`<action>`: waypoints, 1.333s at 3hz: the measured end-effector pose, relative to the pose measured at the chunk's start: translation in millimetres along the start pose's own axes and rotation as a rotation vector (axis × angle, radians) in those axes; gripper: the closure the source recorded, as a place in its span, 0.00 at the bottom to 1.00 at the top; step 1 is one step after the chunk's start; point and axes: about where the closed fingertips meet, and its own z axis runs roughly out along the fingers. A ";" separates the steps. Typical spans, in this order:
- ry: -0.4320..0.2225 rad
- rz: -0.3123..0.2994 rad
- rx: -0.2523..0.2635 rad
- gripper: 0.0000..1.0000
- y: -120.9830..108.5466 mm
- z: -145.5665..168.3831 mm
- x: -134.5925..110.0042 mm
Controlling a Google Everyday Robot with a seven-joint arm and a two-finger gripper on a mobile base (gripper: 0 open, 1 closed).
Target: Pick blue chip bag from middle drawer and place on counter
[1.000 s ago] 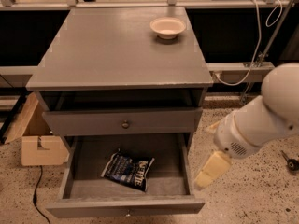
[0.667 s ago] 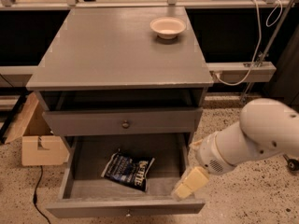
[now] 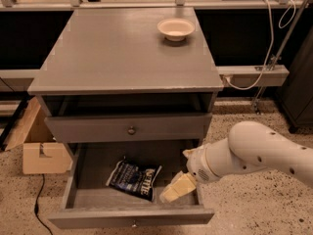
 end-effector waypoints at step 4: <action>0.038 -0.071 0.097 0.00 -57.7 118.4 25.2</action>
Offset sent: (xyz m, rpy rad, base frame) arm 0.0197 0.0159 -0.0503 -0.0373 -0.0122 0.0306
